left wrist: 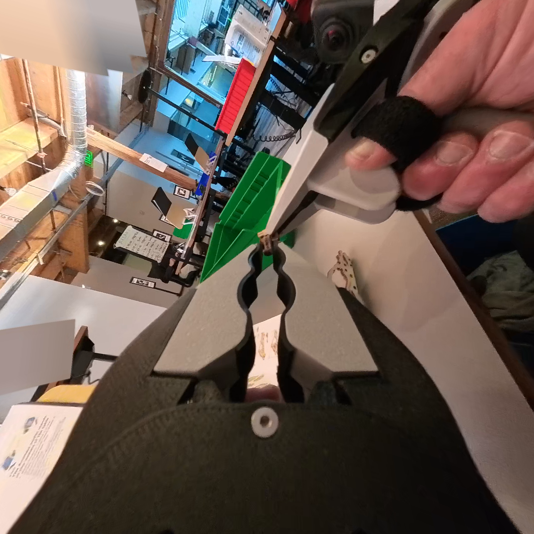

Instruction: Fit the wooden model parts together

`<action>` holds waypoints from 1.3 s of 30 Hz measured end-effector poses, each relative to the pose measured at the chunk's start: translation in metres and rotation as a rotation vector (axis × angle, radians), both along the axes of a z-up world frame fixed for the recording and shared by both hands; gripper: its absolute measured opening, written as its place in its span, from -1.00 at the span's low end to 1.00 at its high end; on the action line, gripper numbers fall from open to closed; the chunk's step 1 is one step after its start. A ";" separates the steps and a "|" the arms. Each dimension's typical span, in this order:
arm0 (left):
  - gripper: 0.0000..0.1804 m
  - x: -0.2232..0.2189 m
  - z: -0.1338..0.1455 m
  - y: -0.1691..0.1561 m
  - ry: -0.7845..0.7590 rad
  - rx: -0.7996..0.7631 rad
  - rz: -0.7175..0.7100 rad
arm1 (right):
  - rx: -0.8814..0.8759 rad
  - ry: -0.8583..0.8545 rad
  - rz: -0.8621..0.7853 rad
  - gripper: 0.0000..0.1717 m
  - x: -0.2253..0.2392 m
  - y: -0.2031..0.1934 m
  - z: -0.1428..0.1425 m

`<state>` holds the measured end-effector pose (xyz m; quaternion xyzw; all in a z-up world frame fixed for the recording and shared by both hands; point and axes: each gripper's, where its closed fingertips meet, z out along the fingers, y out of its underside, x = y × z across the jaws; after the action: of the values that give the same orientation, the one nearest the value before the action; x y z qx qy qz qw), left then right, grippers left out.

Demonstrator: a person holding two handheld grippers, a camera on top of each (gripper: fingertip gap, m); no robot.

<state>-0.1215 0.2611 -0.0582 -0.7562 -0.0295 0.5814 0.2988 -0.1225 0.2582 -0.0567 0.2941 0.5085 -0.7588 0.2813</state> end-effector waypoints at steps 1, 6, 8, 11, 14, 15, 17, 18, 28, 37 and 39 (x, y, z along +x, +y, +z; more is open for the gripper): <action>-0.95 0.000 -0.002 0.000 -0.004 -0.009 0.003 | 0.011 0.002 -0.005 -0.99 0.000 0.000 -0.001; -0.93 -0.001 0.000 0.000 -0.020 0.036 -0.006 | 0.044 0.039 -0.030 -0.99 -0.002 0.000 0.000; -0.89 -0.002 0.002 0.000 0.007 0.042 -0.007 | 0.057 0.048 -0.037 -0.99 -0.002 0.000 0.001; -0.79 -0.002 0.002 0.002 -0.004 0.068 -0.019 | 0.074 0.066 -0.041 -0.99 -0.002 0.001 0.001; -0.82 -0.002 -0.002 0.005 -0.040 0.083 -0.030 | 0.087 0.080 -0.027 -0.99 0.002 -0.002 0.001; -0.82 -0.002 -0.002 0.005 -0.044 0.086 -0.032 | 0.092 0.083 -0.025 -0.99 0.002 -0.002 0.000; -0.85 -0.001 -0.003 0.004 -0.056 0.085 -0.036 | 0.099 0.085 -0.019 -0.99 0.003 -0.003 -0.001; -0.86 -0.001 -0.002 0.003 -0.057 0.092 -0.035 | 0.099 0.083 -0.018 -0.99 0.004 -0.003 -0.001; -0.86 -0.003 -0.007 0.004 -0.152 0.193 -0.038 | 0.089 0.050 -0.019 -0.99 0.001 -0.003 -0.006; -0.45 -0.007 -0.033 -0.017 -0.443 0.290 -0.106 | 0.205 -0.028 -0.020 -0.99 -0.012 0.014 -0.045; -0.41 -0.011 -0.054 -0.024 -0.592 0.285 -0.085 | 0.258 -0.073 -0.016 -0.99 -0.013 0.014 -0.064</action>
<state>-0.1322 0.2374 -0.1119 -0.8435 -0.1645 0.3132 0.4042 -0.1351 0.2721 -0.1203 0.3595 0.5891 -0.6780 0.2533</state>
